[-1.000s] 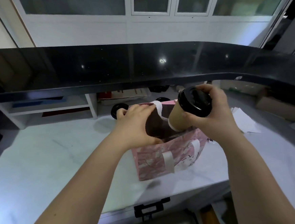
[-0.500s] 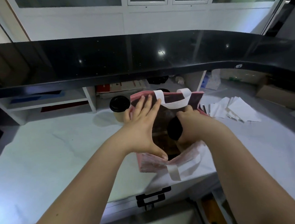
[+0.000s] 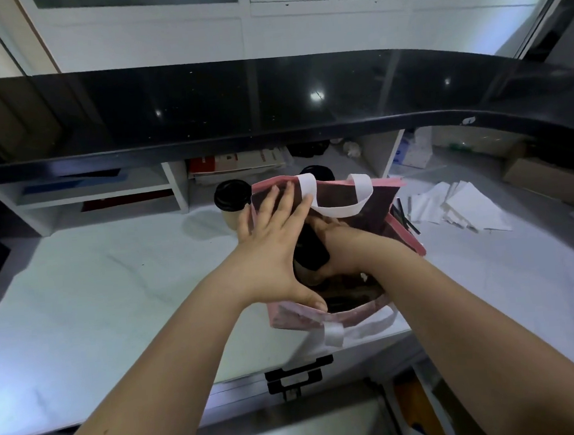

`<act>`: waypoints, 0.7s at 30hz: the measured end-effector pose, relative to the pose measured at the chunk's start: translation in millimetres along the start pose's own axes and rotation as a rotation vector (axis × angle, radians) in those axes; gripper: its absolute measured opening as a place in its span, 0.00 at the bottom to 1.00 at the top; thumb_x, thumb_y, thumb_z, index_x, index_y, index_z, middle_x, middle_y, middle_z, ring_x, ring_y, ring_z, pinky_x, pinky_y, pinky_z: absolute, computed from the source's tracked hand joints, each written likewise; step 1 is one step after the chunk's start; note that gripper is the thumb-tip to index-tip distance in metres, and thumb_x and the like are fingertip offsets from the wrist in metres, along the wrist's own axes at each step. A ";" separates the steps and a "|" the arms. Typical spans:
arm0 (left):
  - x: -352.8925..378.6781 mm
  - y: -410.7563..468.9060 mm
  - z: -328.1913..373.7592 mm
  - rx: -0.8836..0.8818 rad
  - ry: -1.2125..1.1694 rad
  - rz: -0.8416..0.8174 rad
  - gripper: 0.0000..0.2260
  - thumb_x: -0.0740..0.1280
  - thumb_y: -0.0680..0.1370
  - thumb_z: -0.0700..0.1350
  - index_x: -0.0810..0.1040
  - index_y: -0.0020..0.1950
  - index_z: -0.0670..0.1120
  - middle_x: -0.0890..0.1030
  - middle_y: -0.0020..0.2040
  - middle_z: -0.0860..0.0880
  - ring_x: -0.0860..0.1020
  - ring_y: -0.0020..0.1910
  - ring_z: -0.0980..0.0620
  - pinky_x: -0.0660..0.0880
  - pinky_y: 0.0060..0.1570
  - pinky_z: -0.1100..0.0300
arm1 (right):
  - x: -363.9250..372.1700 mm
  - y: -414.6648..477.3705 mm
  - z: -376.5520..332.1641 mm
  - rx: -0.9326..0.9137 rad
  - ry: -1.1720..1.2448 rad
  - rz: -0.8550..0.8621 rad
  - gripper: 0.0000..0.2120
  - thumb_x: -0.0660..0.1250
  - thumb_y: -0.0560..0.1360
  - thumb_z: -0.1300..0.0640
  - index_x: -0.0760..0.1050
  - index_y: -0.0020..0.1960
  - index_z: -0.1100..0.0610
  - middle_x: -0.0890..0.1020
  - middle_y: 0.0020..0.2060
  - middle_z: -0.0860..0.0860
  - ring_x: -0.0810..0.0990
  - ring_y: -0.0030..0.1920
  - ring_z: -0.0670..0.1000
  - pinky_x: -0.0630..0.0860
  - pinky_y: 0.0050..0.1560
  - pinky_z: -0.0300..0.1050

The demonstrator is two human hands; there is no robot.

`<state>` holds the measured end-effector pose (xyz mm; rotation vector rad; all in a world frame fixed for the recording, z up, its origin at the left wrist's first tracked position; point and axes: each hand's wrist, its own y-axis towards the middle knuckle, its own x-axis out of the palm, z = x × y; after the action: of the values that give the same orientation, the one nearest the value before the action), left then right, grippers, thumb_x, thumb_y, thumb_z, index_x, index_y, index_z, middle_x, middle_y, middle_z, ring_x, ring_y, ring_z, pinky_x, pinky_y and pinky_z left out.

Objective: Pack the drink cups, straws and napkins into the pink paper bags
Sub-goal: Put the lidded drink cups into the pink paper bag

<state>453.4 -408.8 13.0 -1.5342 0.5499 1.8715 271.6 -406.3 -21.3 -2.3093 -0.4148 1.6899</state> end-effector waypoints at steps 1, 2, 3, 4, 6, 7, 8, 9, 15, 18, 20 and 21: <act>0.0 0.2 -0.6 -0.003 -0.004 0.002 0.66 0.74 0.57 0.72 0.30 0.77 0.55 0.26 0.76 0.52 0.23 0.72 0.52 0.32 0.72 0.39 | 0.8 0.5 0.1 0.004 0.003 -0.001 0.54 0.79 0.64 0.47 0.47 0.78 0.50 0.57 0.75 0.54 0.60 0.73 0.59 0.68 0.69 0.57; 0.1 0.7 -0.9 -0.003 -0.005 0.005 0.66 0.74 0.57 0.72 0.30 0.77 0.55 0.26 0.76 0.52 0.23 0.72 0.52 0.32 0.72 0.39 | 2.1 0.5 -0.4 0.005 -0.007 -0.006 0.54 0.79 0.64 0.47 0.47 0.78 0.49 0.57 0.75 0.54 0.61 0.73 0.59 0.68 0.69 0.57; 0.3 1.1 -0.7 -0.003 -0.002 0.007 0.66 0.74 0.57 0.72 0.30 0.77 0.55 0.26 0.76 0.52 0.23 0.72 0.51 0.32 0.72 0.38 | 4.4 0.5 -1.1 0.001 -0.027 -0.010 0.54 0.79 0.64 0.47 0.47 0.78 0.49 0.58 0.74 0.54 0.61 0.72 0.59 0.68 0.69 0.57; 0.8 1.7 -0.4 -0.005 0.003 0.007 0.66 0.74 0.57 0.72 0.30 0.77 0.55 0.26 0.76 0.51 0.23 0.72 0.51 0.32 0.72 0.38 | 7.9 0.3 -1.4 -0.009 -0.052 -0.014 0.53 0.78 0.65 0.47 0.47 0.78 0.50 0.58 0.74 0.55 0.61 0.72 0.59 0.68 0.69 0.57; 1.9 2.9 0.1 -0.016 0.024 0.004 0.65 0.73 0.58 0.72 0.30 0.77 0.55 0.25 0.76 0.51 0.23 0.72 0.50 0.32 0.72 0.38 | 16.6 -1.2 0.2 -0.035 -0.101 -0.019 0.52 0.76 0.67 0.45 0.45 0.78 0.50 0.55 0.75 0.55 0.58 0.73 0.59 0.65 0.71 0.57; 2.7 3.1 0.2 -0.028 0.041 0.005 0.65 0.73 0.59 0.72 0.30 0.77 0.55 0.25 0.75 0.50 0.23 0.72 0.49 0.32 0.72 0.38 | 21.3 -2.5 2.7 -0.048 -0.124 -0.025 0.52 0.74 0.69 0.43 0.42 0.79 0.50 0.51 0.77 0.54 0.54 0.76 0.59 0.62 0.73 0.57; 3.6 3.5 0.1 -0.043 0.061 0.009 0.65 0.73 0.59 0.73 0.30 0.77 0.54 0.25 0.75 0.49 0.23 0.72 0.48 0.32 0.72 0.37 | 25.9 -3.4 6.0 -0.063 -0.141 -0.033 0.52 0.72 0.70 0.41 0.39 0.79 0.49 0.45 0.78 0.53 0.47 0.77 0.58 0.56 0.75 0.58; 4.5 3.7 -0.4 -0.059 0.079 0.013 0.65 0.72 0.59 0.73 0.30 0.77 0.54 0.25 0.75 0.49 0.23 0.72 0.47 0.32 0.72 0.37 | 30.2 -3.7 9.4 -0.085 -0.156 -0.042 0.52 0.69 0.72 0.38 0.35 0.79 0.48 0.38 0.78 0.51 0.40 0.78 0.55 0.49 0.76 0.58; 8.9 3.9 0.3 -0.086 0.109 0.027 0.65 0.70 0.58 0.76 0.28 0.76 0.54 0.25 0.75 0.47 0.22 0.71 0.46 0.32 0.71 0.35 | 49.1 -2.8 17.1 -0.123 -0.268 -0.021 0.39 0.52 0.77 0.32 0.29 0.76 0.40 0.26 0.74 0.42 0.27 0.75 0.50 0.33 0.74 0.59; 10.9 3.3 0.4 -0.079 0.100 0.046 0.65 0.70 0.58 0.75 0.29 0.77 0.54 0.26 0.76 0.48 0.22 0.72 0.46 0.31 0.71 0.36 | 53.4 2.2 15.5 -0.092 -0.285 -0.025 0.39 0.51 0.77 0.32 0.30 0.76 0.40 0.28 0.74 0.42 0.28 0.75 0.51 0.36 0.75 0.61; 10.4 3.2 -1.4 -0.071 0.084 0.082 0.62 0.68 0.60 0.75 0.32 0.78 0.55 0.29 0.77 0.49 0.26 0.74 0.47 0.32 0.72 0.36 | 45.3 4.5 12.3 -0.076 -0.284 -0.080 0.39 0.53 0.77 0.32 0.30 0.76 0.40 0.29 0.75 0.42 0.29 0.75 0.51 0.36 0.75 0.61; 8.8 3.3 -3.1 -0.065 0.071 0.114 0.59 0.67 0.63 0.75 0.34 0.78 0.55 0.33 0.79 0.50 0.29 0.76 0.48 0.34 0.72 0.37 | 36.8 4.2 9.4 -0.066 -0.258 -0.115 0.40 0.55 0.77 0.33 0.31 0.76 0.40 0.30 0.75 0.43 0.30 0.76 0.52 0.37 0.75 0.60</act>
<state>452.4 -411.3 3.5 -1.6481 0.6262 1.9428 273.5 -396.2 -58.1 -2.0710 -0.6493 1.9480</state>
